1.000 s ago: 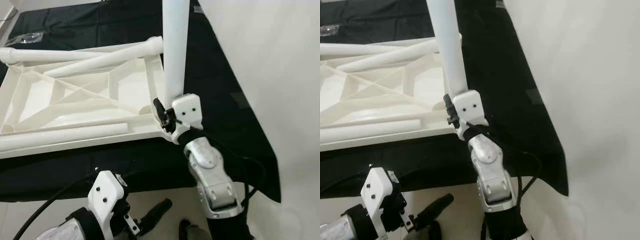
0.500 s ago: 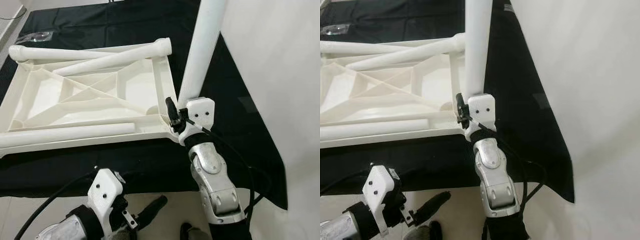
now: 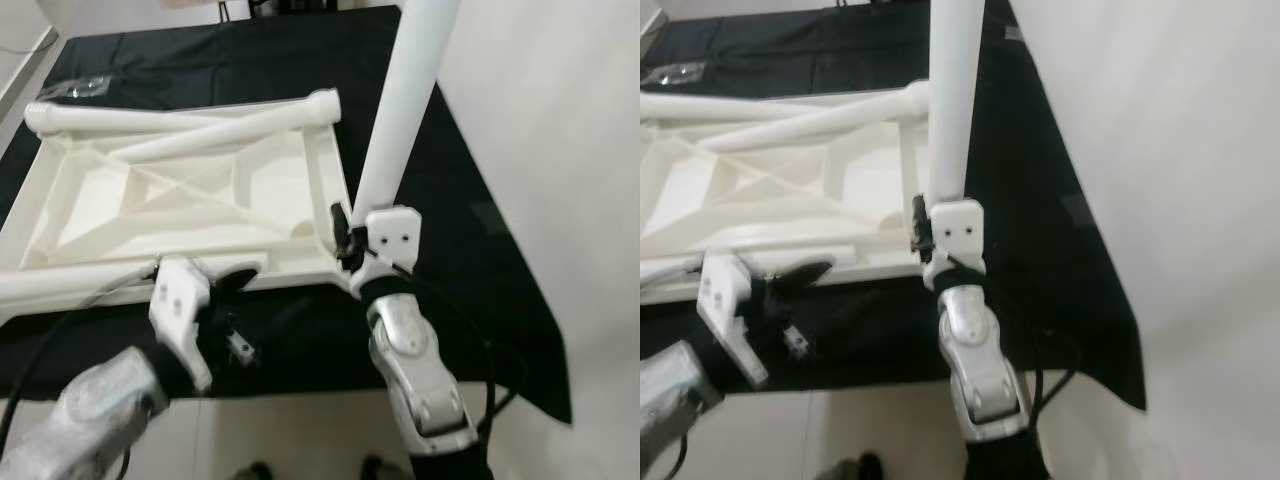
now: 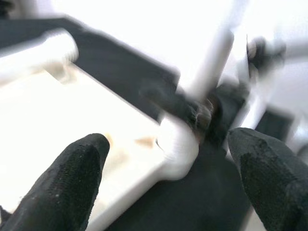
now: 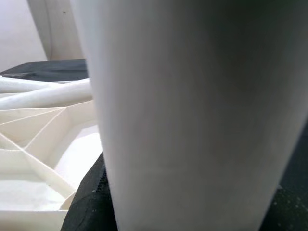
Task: Building children table
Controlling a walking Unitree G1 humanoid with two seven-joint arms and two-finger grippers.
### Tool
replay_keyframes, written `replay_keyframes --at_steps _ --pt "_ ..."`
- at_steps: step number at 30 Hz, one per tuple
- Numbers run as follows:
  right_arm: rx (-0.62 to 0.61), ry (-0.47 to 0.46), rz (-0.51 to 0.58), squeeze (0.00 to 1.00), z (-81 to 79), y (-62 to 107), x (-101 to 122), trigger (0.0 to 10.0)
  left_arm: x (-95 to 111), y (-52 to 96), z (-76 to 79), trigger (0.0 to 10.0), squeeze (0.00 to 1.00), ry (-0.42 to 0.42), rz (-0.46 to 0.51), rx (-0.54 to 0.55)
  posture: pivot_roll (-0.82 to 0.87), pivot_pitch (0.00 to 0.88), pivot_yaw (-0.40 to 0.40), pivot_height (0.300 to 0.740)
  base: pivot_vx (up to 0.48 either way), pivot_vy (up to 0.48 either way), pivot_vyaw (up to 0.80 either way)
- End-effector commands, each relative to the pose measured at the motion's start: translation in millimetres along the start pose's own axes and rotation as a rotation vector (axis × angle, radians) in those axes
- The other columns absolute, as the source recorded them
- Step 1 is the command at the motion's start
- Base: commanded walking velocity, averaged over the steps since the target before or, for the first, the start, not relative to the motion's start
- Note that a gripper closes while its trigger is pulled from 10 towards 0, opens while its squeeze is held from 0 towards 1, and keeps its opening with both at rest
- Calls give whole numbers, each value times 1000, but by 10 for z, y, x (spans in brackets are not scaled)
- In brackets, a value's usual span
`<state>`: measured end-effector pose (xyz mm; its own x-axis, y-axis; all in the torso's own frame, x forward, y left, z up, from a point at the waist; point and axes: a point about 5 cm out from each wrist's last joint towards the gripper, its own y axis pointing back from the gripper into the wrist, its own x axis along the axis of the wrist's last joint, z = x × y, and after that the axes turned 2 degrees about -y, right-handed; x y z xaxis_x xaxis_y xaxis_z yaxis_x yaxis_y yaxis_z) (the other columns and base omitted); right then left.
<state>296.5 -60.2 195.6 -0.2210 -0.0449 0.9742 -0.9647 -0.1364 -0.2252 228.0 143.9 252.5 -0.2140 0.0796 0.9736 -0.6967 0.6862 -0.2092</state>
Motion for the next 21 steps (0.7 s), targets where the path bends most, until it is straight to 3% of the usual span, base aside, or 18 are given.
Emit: replay_keyframes --at_steps 1,3,5,7,8,9,11,15,17,21 --pt "9 -170 -348 0 -360 300 -639 10000 94 -16 -71 10000 0 14 26 -25 80 265 41 740 0 0 0" --pt "9 -170 -348 0 -360 300 -639 10000 94 -16 -71 10000 0 14 26 -25 80 265 41 740 0 0 0" --pt "55 -187 -349 0 -521 362 -621 10000 603 -359 -330 10000 0 47 177 -193 68 241 66 740 0 0 0" --pt "55 -187 -349 0 -521 362 -621 10000 603 -359 -330 10000 0 47 177 -193 68 241 66 740 0 0 0" --pt "84 -190 -342 0 -603 385 -600 10000 832 -550 -392 10000 0 77 235 -304 65 237 73 740 0 0 0" --pt "84 -190 -342 0 -603 385 -600 10000 832 -550 -392 10000 0 77 235 -304 65 237 73 740 0 0 0" --pt "122 -186 -324 0 -689 386 -568 10000 1073 -854 -371 10000 0 81 254 -490 62 234 79 740 0 0 0" --pt "133 -184 -314 0 -711 375 -564 10000 1122 -990 -320 10000 0 67 229 -581 61 231 82 740 0 0 0" --pt "150 -181 -308 0 -747 368 -564 10000 1173 -1102 -249 10000 0 95 196 -705 62 229 85 740 0 0 0" --pt "160 -180 -305 0 -770 363 -565 10000 1226 -1145 -200 10000 0 110 168 -815 61 229 88 740 0 0 0"
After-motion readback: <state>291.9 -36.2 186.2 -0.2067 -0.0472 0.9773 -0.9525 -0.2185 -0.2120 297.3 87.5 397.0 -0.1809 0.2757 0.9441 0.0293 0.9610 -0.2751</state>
